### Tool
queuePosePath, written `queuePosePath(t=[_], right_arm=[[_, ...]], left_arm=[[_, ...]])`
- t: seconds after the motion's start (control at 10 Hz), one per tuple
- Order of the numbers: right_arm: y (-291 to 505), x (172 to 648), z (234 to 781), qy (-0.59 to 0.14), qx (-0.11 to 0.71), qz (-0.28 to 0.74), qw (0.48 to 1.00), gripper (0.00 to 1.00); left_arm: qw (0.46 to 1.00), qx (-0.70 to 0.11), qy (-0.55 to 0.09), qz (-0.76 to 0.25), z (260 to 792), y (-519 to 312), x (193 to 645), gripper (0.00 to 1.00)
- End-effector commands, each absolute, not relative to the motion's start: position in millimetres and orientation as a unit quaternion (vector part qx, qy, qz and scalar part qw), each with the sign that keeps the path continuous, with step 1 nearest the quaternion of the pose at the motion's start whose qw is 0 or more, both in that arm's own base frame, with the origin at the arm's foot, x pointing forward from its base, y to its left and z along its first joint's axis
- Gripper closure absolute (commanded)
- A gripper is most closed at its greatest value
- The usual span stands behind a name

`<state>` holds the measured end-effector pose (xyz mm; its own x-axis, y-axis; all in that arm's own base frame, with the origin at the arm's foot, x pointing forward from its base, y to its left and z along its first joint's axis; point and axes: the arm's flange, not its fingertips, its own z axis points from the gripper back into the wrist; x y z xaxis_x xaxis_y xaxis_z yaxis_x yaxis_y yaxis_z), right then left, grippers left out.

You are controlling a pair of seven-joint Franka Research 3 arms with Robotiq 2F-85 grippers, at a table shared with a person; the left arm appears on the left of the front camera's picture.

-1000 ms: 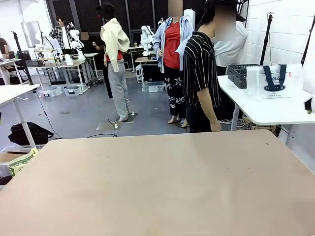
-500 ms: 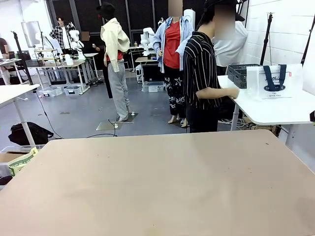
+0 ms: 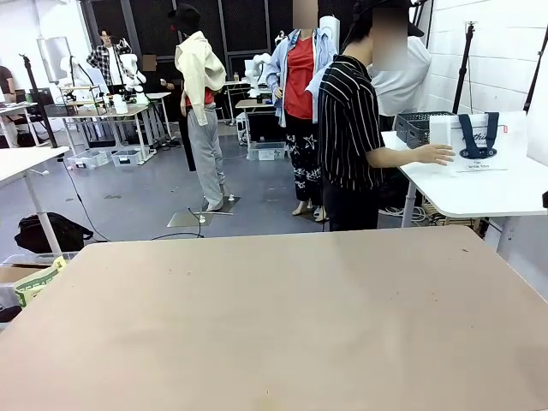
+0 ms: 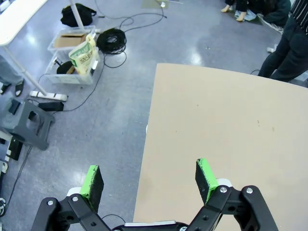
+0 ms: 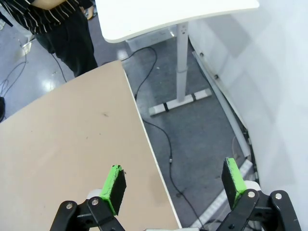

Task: Transfer purchased items from the store into the shopping bag.
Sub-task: Open the Reusable shopping bag in the center of the table.

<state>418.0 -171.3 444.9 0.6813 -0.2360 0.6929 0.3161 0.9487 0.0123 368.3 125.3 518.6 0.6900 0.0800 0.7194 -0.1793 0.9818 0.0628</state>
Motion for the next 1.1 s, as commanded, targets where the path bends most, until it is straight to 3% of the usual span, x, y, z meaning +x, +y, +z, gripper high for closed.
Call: queuePosePath(t=[0.0,1.0], right_arm=[[-173.0,418.9,444.7,-0.366,-0.054,-0.151,0.917,0.00],[-173.0,418.9,444.7,-0.366,-0.054,-0.151,0.917,0.00]], left_arm=[[0.919,0.068,-0.383,0.066,517.7,124.2,367.9,0.00],[0.919,0.068,-0.383,0.066,517.7,124.2,367.9,0.00]])
